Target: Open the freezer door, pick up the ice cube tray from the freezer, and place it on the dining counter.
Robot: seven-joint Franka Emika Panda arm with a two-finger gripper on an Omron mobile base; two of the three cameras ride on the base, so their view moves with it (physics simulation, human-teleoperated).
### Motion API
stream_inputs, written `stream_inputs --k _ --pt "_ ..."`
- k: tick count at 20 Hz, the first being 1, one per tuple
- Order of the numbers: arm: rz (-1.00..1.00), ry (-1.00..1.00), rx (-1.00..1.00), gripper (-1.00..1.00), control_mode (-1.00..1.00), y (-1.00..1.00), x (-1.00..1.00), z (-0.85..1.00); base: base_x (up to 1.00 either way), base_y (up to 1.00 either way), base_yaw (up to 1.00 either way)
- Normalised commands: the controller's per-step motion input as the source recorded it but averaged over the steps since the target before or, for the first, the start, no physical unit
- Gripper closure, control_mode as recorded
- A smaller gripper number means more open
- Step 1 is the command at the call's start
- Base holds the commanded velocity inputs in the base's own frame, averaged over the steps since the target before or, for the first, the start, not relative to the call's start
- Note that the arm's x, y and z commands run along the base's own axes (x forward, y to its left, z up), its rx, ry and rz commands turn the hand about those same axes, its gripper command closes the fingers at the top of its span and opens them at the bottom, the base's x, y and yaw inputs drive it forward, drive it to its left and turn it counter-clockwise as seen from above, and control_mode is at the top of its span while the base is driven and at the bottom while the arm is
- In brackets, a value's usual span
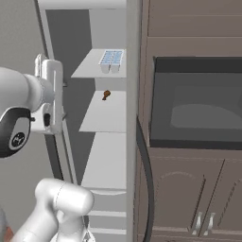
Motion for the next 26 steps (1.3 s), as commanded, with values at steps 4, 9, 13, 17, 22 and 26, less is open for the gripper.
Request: stream_inputs --k 4,9,13,17,22,26 --pt "-0.01 -0.01 0.07 -1.00 -1.00 -0.24 0.27 0.12 0.00 0.00 0.00" --pt "0.00 -0.08 0.08 -1.00 -1.00 -0.16 0.27 0.01 0.00 0.00 0.00" --pt "0.00 -0.11 0.03 -1.00 -1.00 -0.04 0.31 0.00 0.00 0.00 0.00" --pt "0.00 -0.13 0.00 -1.00 -1.00 0.00 0.37 0.00 0.00 0.00 0.00" --pt "0.00 -0.08 0.02 -1.00 -1.00 0.00 0.47 0.00 0.00 0.00 0.00" --pt "0.03 -0.03 0.05 -1.00 -1.00 0.00 0.40 0.00 0.00 0.00 0.00"
